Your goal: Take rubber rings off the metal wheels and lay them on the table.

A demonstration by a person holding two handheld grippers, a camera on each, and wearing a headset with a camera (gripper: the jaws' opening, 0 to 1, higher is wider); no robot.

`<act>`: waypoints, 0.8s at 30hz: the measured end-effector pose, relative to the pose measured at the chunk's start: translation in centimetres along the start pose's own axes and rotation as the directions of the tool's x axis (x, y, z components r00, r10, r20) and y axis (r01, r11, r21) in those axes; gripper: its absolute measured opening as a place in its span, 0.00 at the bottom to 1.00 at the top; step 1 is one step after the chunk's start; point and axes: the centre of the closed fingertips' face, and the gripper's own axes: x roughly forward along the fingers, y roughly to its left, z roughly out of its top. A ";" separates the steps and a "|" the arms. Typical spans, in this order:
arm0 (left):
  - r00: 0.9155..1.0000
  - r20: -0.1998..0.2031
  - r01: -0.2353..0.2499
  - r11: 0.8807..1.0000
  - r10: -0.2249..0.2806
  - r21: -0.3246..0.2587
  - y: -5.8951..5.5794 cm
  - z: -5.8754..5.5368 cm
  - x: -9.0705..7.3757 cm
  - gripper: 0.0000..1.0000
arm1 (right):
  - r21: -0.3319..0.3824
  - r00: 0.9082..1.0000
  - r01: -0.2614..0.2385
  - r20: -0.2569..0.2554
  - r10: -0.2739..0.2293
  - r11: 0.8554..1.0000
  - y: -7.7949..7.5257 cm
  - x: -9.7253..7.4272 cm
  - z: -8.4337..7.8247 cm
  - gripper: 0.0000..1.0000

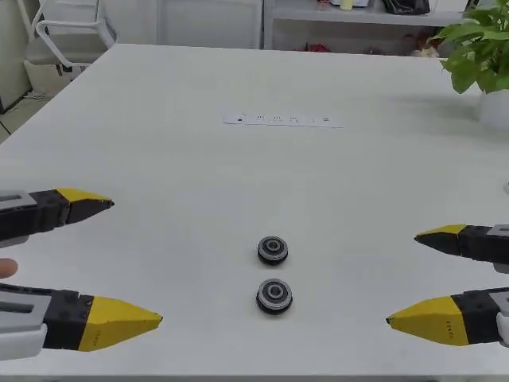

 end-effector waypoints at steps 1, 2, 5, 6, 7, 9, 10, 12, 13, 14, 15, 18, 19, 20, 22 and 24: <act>1.000 0.002 0.000 1.000 0.000 0.008 0.1 0.3 0.1 0.88 | -0.004 1.000 -0.001 0.000 0.001 1.000 0.0 0.0 0.2 0.83; 1.000 0.003 0.001 1.000 -0.001 0.016 0.1 0.6 0.2 0.88 | -0.007 1.000 -0.002 0.001 0.002 1.000 -0.1 0.1 0.4 0.83; 1.000 -0.002 0.001 1.000 -0.001 0.031 0.3 1.1 0.4 0.87 | -0.016 1.000 -0.002 0.005 0.002 1.000 -0.2 0.2 1.1 0.83; 1.000 0.000 0.004 0.999 -0.004 0.040 0.3 1.3 0.5 0.87 | -0.022 1.000 -0.003 0.007 0.003 1.000 -0.2 0.3 1.5 0.83; 1.000 0.001 0.006 0.999 -0.006 0.043 0.3 1.5 0.6 0.87 | -0.028 1.000 -0.004 0.010 0.004 1.000 -0.2 0.3 1.8 0.82; 1.000 0.003 0.013 0.999 -0.013 0.048 0.4 1.9 0.8 0.86 | -0.042 1.000 -0.005 0.018 0.006 0.999 -0.3 0.3 2.7 0.82; 1.000 0.005 0.016 0.999 -0.016 0.052 0.4 2.1 0.9 0.86 | -0.047 1.000 -0.002 0.026 0.003 0.999 -0.5 0.4 3.1 0.82; 1.000 0.014 0.023 0.997 -0.024 0.069 0.4 2.7 1.1 0.85 | -0.052 0.999 0.002 0.043 0.000 0.999 -0.7 0.6 4.1 0.82; 1.000 0.019 0.023 0.997 -0.025 0.079 0.5 3.1 1.2 0.85 | -0.058 0.999 0.003 0.047 -0.001 0.998 -0.8 0.9 4.6 0.82; 0.999 0.023 0.023 0.996 -0.025 0.084 0.6 3.4 1.3 0.84 | -0.065 0.999 0.004 0.051 -0.001 0.998 -0.9 1.0 4.9 0.82; 0.999 0.028 0.022 0.996 -0.025 0.089 0.7 3.7 1.3 0.84 | -0.071 0.998 0.002 0.056 0.002 0.997 -0.8 1.2 5.3 0.82; 0.998 0.064 0.019 0.994 -0.026 0.105 1.1 5.1 1.5 0.83 | -0.090 0.997 -0.008 0.077 0.014 0.996 -0.7 2.0 6.7 0.81; 0.997 0.072 0.020 0.994 -0.028 0.109 1.1 5.4 1.5 0.82 | -0.101 0.996 -0.005 0.084 0.014 0.995 -0.7 2.2 7.1 0.80; 0.996 0.080 0.023 0.993 -0.032 0.113 1.1 5.8 1.6 0.82 | -0.110 0.996 -0.008 0.091 0.018 0.994 -0.6 2.3 7.5 0.79; 0.995 0.094 0.028 0.992 -0.040 0.127 1.3 6.6 1.8 0.81 | -0.116 0.994 -0.020 0.105 0.032 0.993 -0.5 2.7 8.3 0.78; 0.994 0.096 0.029 0.989 -0.044 0.148 1.5 7.2 2.1 0.80 | -0.126 0.992 -0.024 0.121 0.040 0.992 -0.5 3.1 9.2 0.78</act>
